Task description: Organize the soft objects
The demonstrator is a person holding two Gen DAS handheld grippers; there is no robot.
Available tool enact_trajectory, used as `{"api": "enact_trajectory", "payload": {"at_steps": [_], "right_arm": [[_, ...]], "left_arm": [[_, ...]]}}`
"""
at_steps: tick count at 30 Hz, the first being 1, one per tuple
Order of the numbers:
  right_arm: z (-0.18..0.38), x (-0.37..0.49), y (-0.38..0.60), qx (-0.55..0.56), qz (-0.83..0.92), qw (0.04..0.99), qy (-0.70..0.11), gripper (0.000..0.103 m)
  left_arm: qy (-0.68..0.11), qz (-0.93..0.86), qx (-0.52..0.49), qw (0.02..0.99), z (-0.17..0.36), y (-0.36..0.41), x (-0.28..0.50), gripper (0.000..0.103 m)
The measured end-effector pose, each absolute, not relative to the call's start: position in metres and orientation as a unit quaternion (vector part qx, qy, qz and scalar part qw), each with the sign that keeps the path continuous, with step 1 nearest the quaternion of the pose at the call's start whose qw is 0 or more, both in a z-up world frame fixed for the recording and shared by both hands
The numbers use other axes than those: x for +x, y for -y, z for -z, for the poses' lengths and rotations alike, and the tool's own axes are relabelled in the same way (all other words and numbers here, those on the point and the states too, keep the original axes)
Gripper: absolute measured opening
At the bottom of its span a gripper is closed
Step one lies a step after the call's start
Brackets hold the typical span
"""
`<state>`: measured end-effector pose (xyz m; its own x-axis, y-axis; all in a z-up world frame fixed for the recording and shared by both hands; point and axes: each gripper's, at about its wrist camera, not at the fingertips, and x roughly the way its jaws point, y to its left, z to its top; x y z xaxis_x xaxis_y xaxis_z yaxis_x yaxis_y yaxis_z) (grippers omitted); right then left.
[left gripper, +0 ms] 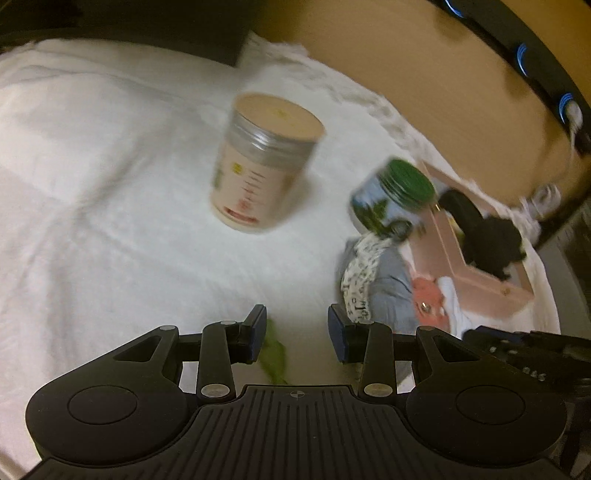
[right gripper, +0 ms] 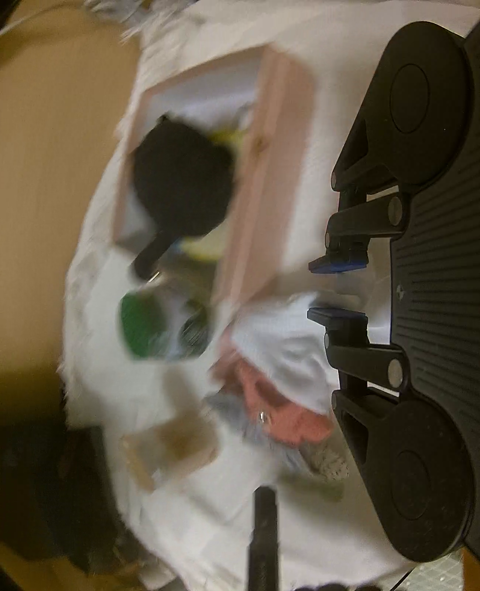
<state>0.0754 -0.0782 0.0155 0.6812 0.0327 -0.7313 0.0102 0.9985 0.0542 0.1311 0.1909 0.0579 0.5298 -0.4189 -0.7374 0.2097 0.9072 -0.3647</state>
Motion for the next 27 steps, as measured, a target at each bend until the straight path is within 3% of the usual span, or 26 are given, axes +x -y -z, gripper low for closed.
{"api": "enact_trajectory", "payload": {"at_steps": [7,8,9,14,17,21,27], "right_arm": [[0.006,0.064,0.092,0.028,0.001,0.913,-0.407,0.020],[0.007,0.065,0.091,0.022,0.000,0.914,-0.406,0.023],[0.008,0.064,0.087,0.018,-0.003,0.914,-0.406,0.034],[0.016,0.062,0.080,0.010,-0.003,0.914,-0.406,0.068],[0.018,0.061,0.080,0.012,-0.003,0.915,-0.403,0.073],[0.022,0.063,0.079,0.018,-0.010,0.917,-0.398,0.088],[0.028,0.063,0.072,0.019,-0.008,0.922,-0.387,0.100]], "left_arm": [[-0.462,0.204,-0.091,0.858,-0.051,-0.168,0.128,0.040],[-0.463,0.206,-0.088,0.858,-0.050,-0.165,0.128,0.040],[-0.463,0.206,-0.087,0.857,-0.050,-0.165,0.128,0.040],[-0.461,0.198,-0.090,0.860,-0.049,-0.168,0.128,0.040],[-0.463,0.185,-0.095,0.862,-0.046,-0.174,0.129,0.040],[-0.466,0.180,-0.101,0.860,-0.042,-0.181,0.130,0.040],[-0.464,0.190,-0.090,0.860,-0.041,-0.178,0.131,0.039]]}}
